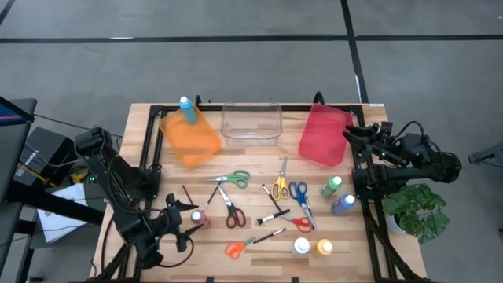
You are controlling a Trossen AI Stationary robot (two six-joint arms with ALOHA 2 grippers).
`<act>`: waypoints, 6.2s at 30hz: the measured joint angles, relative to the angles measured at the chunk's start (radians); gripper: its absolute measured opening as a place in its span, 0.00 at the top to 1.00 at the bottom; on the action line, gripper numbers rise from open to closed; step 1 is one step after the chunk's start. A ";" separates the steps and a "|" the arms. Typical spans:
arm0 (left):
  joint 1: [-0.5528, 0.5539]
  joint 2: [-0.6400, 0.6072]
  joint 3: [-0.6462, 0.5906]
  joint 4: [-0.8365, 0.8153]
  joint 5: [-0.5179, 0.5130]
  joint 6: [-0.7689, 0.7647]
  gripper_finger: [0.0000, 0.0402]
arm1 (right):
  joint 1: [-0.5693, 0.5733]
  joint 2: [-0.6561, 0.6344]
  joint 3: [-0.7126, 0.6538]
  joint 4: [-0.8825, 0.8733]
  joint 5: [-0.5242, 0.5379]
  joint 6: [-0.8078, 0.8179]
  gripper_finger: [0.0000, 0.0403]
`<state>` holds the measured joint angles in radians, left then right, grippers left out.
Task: Pick & Place Paint Supplies
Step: Put the red paint bottle into the orange bin
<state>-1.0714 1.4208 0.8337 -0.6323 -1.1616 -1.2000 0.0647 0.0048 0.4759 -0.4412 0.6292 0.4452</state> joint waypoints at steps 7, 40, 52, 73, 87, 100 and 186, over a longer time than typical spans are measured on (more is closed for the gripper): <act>0.000 0.042 0.000 -0.008 -0.046 -0.047 0.25 | 0.000 0.000 0.000 0.000 0.000 0.019 0.48; 0.179 -0.310 -0.148 0.099 -0.043 -0.079 0.73 | 0.000 0.000 0.000 0.000 0.000 0.019 0.48; 0.318 -0.492 -0.148 0.333 -0.014 0.211 0.73 | 0.000 0.000 0.000 0.000 0.000 0.015 0.48; 0.499 -0.518 -0.148 1.155 -0.026 0.974 0.73 | 0.000 0.000 0.000 0.000 0.000 0.015 0.48; 0.738 -0.525 -0.147 1.190 -0.249 1.336 0.72 | 0.000 0.000 0.000 -0.023 0.000 0.018 0.48; 0.912 -0.616 -0.147 1.103 -0.411 1.404 0.72 | 0.000 0.000 0.000 -0.027 0.000 0.017 0.48; 1.814 -0.558 -0.539 0.855 0.385 0.979 0.72 | -0.002 0.000 0.000 -0.053 0.037 0.019 0.48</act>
<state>0.7429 0.8628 0.2943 0.2231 -0.7769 -0.2214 0.0631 0.0048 0.4755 -0.4938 0.6664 0.4642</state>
